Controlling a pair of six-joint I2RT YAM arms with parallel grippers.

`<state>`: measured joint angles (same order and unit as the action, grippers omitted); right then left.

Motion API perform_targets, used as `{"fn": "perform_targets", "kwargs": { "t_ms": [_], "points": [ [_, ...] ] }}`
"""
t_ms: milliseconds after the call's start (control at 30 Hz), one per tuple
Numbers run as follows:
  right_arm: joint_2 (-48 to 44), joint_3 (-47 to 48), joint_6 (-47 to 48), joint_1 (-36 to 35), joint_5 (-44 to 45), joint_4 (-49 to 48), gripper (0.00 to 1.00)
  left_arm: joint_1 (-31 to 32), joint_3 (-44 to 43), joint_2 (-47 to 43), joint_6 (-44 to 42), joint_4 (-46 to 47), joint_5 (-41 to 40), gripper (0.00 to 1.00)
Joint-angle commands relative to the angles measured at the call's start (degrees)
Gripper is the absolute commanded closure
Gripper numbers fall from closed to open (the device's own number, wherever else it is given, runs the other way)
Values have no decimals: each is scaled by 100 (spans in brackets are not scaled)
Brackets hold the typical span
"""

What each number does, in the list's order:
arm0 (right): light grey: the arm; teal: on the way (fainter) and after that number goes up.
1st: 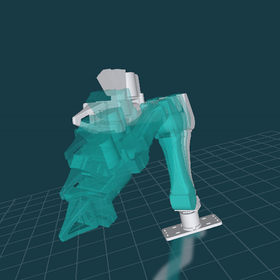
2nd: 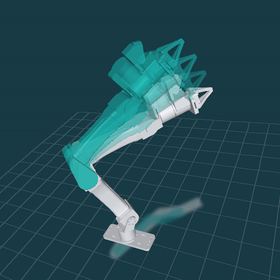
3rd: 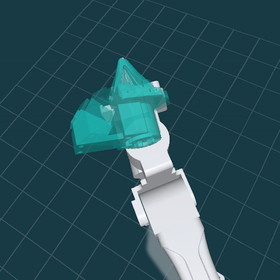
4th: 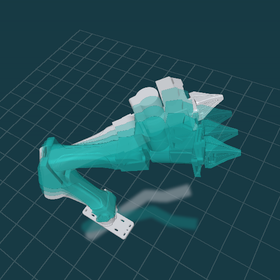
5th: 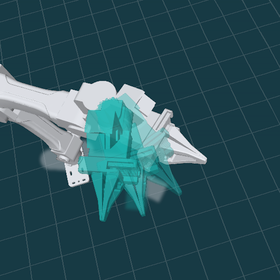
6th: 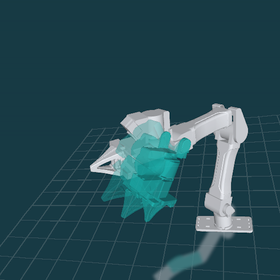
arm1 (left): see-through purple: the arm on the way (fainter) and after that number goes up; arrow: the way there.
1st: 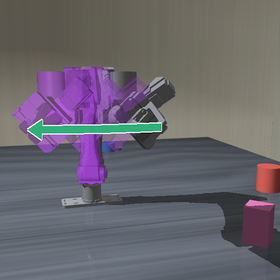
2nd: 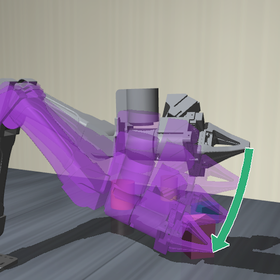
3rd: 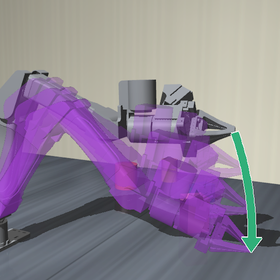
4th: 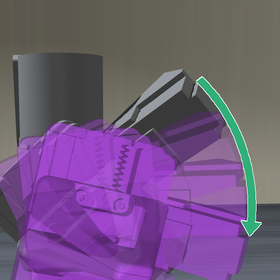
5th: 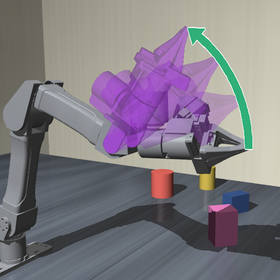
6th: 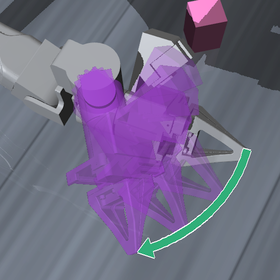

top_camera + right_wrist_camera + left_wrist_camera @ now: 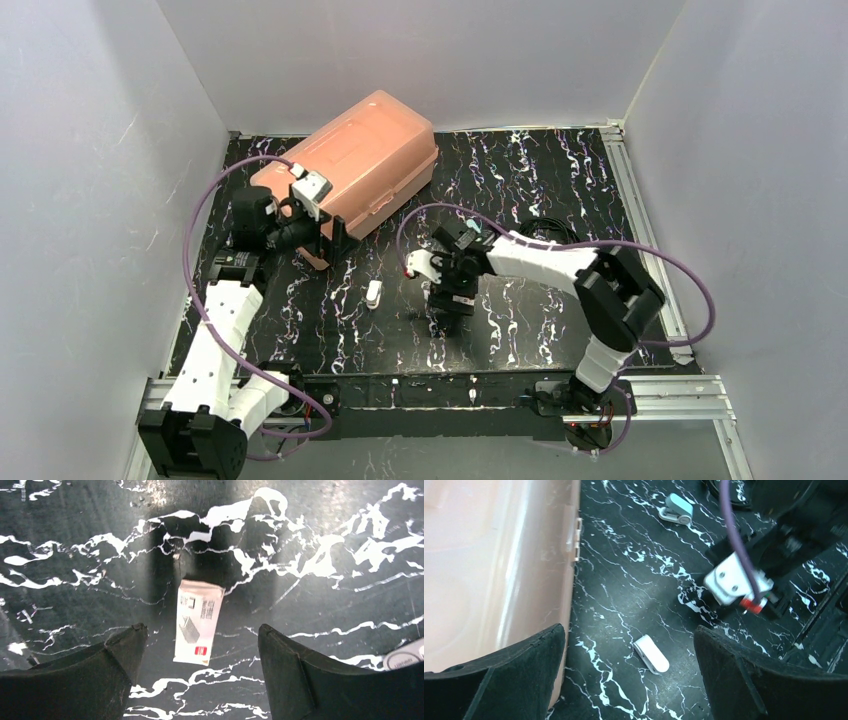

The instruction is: Load the staples into the stapler

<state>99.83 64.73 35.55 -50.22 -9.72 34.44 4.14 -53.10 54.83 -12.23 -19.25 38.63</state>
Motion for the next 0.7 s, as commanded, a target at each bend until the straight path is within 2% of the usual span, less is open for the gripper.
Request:
{"fn": "perform_targets", "kwargs": {
  "t_ms": [0,100,300,467,667],
  "points": [
    [-816,-229,-90,422,-472,57,12,422,239,153,-482,0,231,2],
    [-1248,-486,-199,1049,-882,101,14,959,359,373,-996,-11,374,2],
    [-1789,-899,-573,2159,-1781,86,20,2161,174,1329,-1693,-91,424,9],
    [-1557,-981,-1020,2654,-2412,-19,27,3082,111,2248,-2496,167,130,12],
    [-1113,-1000,-1263,3559,-3486,10,31,3798,-151,3212,-2627,732,-183,18]
  ]
}}
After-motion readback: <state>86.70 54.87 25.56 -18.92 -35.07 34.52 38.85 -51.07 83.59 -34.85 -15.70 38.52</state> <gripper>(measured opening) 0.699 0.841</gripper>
